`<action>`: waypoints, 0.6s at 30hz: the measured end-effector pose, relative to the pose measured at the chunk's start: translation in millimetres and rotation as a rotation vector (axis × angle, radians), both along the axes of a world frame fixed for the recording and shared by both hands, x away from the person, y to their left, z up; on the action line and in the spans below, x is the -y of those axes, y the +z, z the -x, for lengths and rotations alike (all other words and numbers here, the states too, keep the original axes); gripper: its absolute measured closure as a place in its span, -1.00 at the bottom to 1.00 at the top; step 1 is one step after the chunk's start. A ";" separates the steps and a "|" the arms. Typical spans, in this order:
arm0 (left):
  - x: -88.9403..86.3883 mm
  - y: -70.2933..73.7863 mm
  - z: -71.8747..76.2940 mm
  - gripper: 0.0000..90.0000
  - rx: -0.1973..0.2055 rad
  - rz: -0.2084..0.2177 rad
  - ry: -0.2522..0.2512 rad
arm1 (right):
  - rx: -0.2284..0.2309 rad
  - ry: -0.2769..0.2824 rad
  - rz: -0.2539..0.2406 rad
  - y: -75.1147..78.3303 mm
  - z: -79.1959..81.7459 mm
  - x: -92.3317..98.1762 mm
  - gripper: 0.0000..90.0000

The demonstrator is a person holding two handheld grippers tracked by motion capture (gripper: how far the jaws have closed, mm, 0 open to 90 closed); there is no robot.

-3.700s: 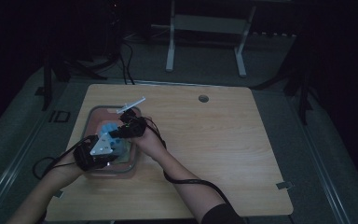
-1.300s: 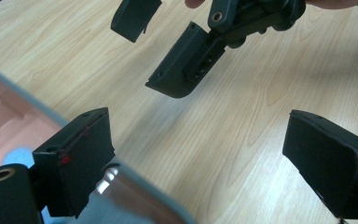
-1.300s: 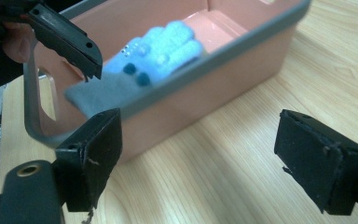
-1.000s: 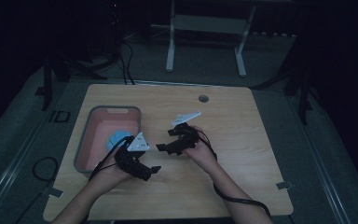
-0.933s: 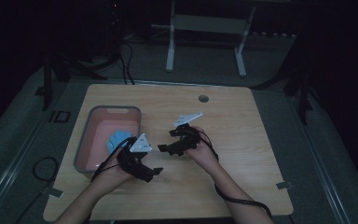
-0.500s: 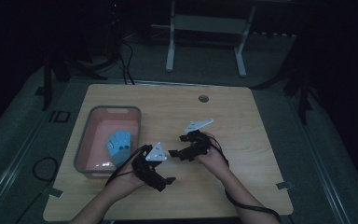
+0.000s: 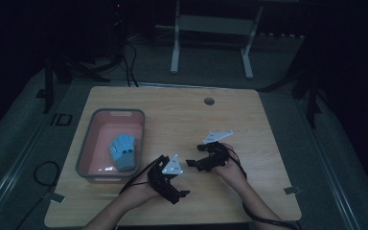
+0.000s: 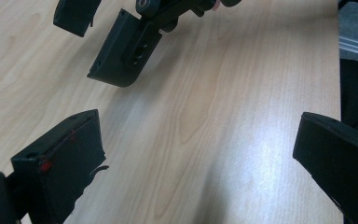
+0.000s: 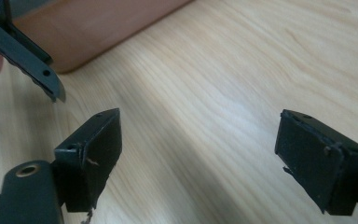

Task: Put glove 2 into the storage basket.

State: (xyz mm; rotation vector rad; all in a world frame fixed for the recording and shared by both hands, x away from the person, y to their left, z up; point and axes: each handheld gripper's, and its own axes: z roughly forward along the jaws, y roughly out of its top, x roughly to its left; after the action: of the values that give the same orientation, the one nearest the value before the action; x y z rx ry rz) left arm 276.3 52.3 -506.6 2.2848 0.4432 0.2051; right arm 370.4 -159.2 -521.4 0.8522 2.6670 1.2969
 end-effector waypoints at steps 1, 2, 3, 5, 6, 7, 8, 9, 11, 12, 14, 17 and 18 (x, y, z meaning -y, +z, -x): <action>1.7 -1.9 0.6 -0.96 -0.002 0.011 -0.001 | 0.002 0.000 0.004 -1.3 0.8 1.9 -0.67; 3.3 -4.5 1.2 -0.96 -0.002 0.018 -0.005 | 0.012 -0.003 0.006 -5.3 3.4 7.4 -0.67; 3.9 -6.3 1.4 -0.96 0.000 0.020 -0.007 | 0.014 -0.001 0.006 -6.6 4.4 9.1 -0.67; 5.5 -10.4 2.2 -0.96 -0.003 0.022 -0.013 | 0.025 -0.003 0.012 -9.7 7.2 13.2 -0.67; 6.8 -12.8 3.0 -0.96 -0.007 0.022 -0.013 | 0.024 0.000 0.014 -11.1 8.7 15.2 -0.67; 7.8 -14.9 3.5 -0.96 -0.009 0.021 -0.020 | 0.021 0.002 0.015 -12.5 10.1 17.1 -0.67; 9.5 -17.7 4.4 -0.96 -0.013 0.021 -0.026 | 0.024 0.006 0.017 -13.9 11.3 18.9 -0.67; 10.5 -19.0 4.8 -0.96 -0.012 0.015 -0.031 | 0.024 0.009 0.020 -15.4 12.8 21.1 -0.67; 12.5 -22.4 5.6 -0.96 -0.012 0.002 -0.042 | 0.021 0.012 0.022 -17.7 14.7 23.8 -0.67; 13.7 -24.6 6.4 -0.96 -0.015 0.011 -0.042 | 0.023 0.008 0.027 -19.1 15.5 25.2 -0.67; 14.5 -27.4 7.2 -0.96 -0.019 0.017 -0.041 | 0.019 0.004 0.026 -21.9 16.9 29.0 -0.67; 15.0 -30.8 8.7 -0.95 -0.014 0.025 -0.042 | 0.022 -0.002 0.028 -24.5 19.3 33.4 -0.67; 15.3 -31.9 9.0 -0.96 -0.017 0.028 -0.044 | 0.016 -0.003 0.026 -25.5 20.1 35.0 -0.67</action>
State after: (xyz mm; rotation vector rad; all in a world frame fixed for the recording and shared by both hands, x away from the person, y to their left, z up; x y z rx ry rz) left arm 267.3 37.0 -538.5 2.2682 0.4011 0.1566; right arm 350.2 -194.1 -546.8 0.8391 2.6629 1.2593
